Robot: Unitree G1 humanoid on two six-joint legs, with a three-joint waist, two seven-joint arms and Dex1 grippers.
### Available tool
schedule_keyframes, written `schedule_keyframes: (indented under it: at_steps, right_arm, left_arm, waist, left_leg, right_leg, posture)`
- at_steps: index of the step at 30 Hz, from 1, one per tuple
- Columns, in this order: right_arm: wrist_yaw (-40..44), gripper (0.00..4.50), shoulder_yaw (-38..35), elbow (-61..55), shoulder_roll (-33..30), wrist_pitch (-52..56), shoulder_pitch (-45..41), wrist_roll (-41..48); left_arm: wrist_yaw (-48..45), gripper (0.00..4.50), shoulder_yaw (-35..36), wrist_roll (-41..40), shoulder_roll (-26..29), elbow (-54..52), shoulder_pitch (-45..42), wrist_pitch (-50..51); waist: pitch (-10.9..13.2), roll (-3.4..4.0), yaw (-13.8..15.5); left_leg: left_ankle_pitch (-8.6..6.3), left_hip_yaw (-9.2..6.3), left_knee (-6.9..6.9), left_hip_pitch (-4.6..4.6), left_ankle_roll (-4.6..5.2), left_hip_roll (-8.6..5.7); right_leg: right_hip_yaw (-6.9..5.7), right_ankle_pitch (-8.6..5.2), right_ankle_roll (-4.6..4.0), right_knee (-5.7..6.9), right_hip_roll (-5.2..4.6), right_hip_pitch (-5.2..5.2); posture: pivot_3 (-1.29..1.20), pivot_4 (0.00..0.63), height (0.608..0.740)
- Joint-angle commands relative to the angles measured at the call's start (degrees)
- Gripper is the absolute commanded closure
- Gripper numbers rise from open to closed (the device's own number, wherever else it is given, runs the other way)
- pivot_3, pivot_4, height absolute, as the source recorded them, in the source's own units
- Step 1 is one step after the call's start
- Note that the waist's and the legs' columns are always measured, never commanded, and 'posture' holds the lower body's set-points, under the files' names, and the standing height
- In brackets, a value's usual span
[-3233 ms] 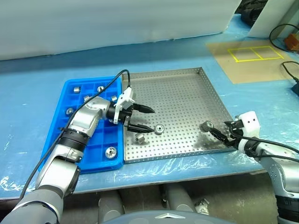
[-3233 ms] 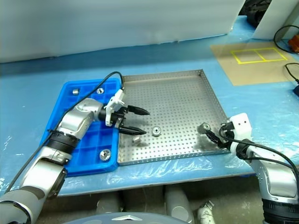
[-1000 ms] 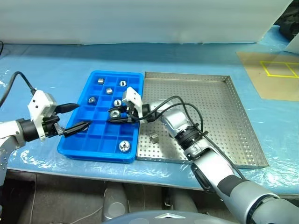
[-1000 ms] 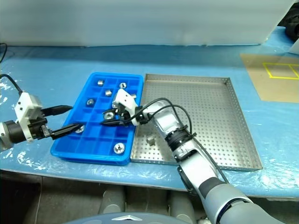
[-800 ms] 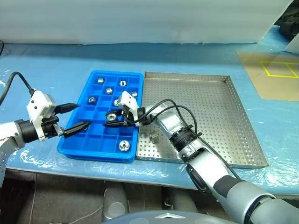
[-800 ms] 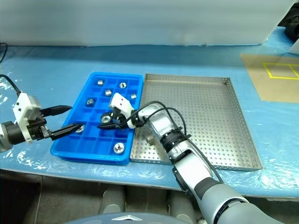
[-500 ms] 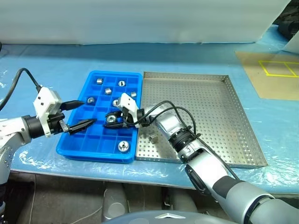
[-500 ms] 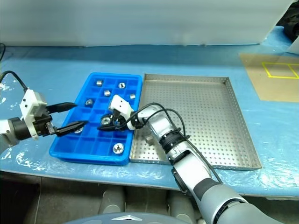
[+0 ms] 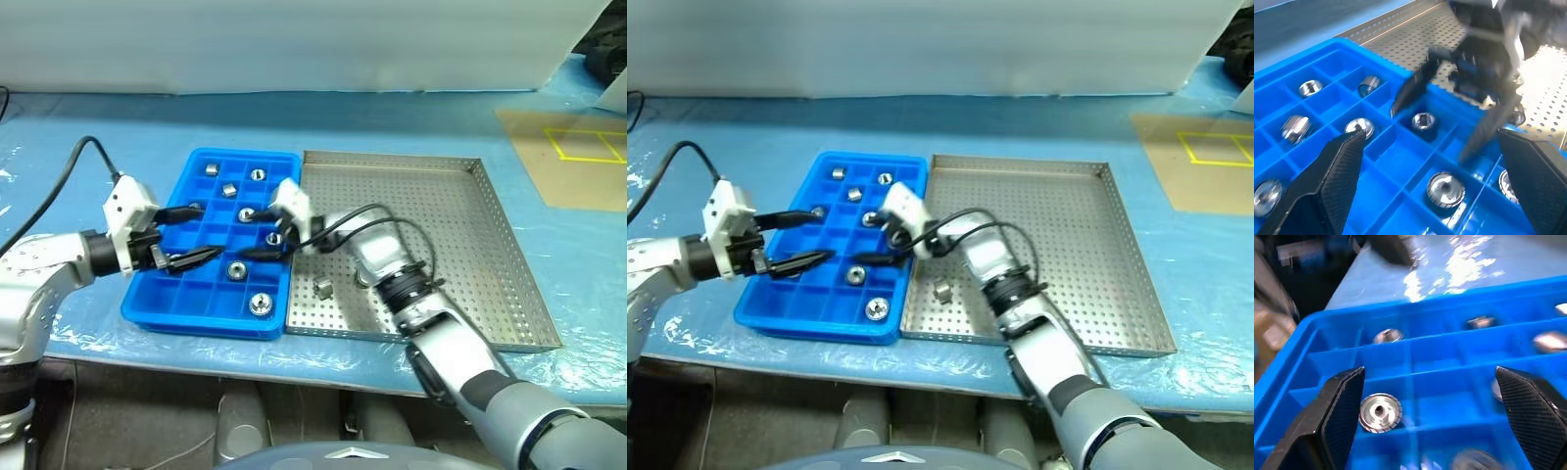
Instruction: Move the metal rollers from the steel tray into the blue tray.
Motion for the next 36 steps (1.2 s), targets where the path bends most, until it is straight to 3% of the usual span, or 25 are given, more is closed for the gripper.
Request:
schedule_keyframes:
  at_steps: [1, 7, 13, 20, 24, 36]
  right_arm:
    - [-0.4, 0.12, -6.4, -12.4, -6.2, 6.8, 2.3, 5.2]
    - [-6.7, 0.12, -15.7, -27.2, -18.1, 15.0, 11.7, 7.4]
    - [-14.9, 0.12, -21.6, -44.4, -21.6, 21.8, 25.5, 9.6]
    - [-17.9, 0.12, -26.8, -60.2, -24.4, 30.5, 39.5, 16.9]
    - [-19.7, 0.12, -28.7, -63.1, -25.8, 32.0, 44.4, 18.7]
    - [-25.3, 0.12, -28.8, -63.2, -26.0, 30.9, 47.0, 19.2]
  left_arm:
    - [-3.1, 0.0, -4.4, 2.3, -1.2, 5.2, -5.4, -3.7]
    - [-11.6, 0.0, -15.4, 7.1, -9.2, 19.4, -18.5, -10.2]
    - [-18.7, 0.0, -23.2, 14.0, -19.4, 36.1, -29.4, -20.1]
    - [-26.5, 0.0, -28.4, 22.7, -24.5, 55.7, -35.9, -33.7]
    - [-27.1, 0.0, -29.1, 25.9, -27.6, 61.7, -37.9, -39.7]
    - [-21.4, 0.0, -27.6, 30.2, -35.0, 67.6, -38.5, -46.5]
  waist:
    - [0.0, -0.05, -0.6]
    - [0.0, 0.0, -2.6]
    - [-0.1, -0.02, -5.5]
    - [-0.1, 0.07, -8.2]
    - [-0.1, 0.05, -8.6]
    - [-0.1, 0.06, -8.8]
  left_leg:
    - [0.03, 0.01, 0.0, 0.07, -0.04, 0.02]
    - [0.06, 0.14, -0.12, 0.26, -0.09, 0.02]
    - [0.02, 0.32, -0.08, 0.38, -0.02, -0.02]
    - [-0.15, 0.51, -0.07, 0.46, 0.28, -0.03]
    - [-0.45, 0.56, 0.14, 0.45, 0.79, -0.13]
    - [-0.6, 0.7, 0.29, 0.41, 1.04, -0.3]
  right_leg:
    - [0.08, 0.01, 0.01, 0.0, 0.02, 0.0]
    - [0.34, 0.01, 0.02, 0.0, 0.22, 0.0]
    - [0.62, 0.02, 0.04, -0.06, 0.3, 0.04]
    - [0.82, 0.18, 0.27, -0.55, 0.35, 0.27]
    - [0.83, 0.22, 0.31, -0.8, 0.2, 0.45]
    - [0.83, 0.21, 0.33, -0.88, 0.06, 0.45]
  posture:
    - [-0.11, 0.15, 0.74]
    - [-0.29, 0.15, 0.74]
    - [-0.46, 0.15, 0.74]
    - [-0.59, 0.15, 0.74]
    - [-0.61, 0.15, 0.74]
    - [-0.64, 0.15, 0.74]
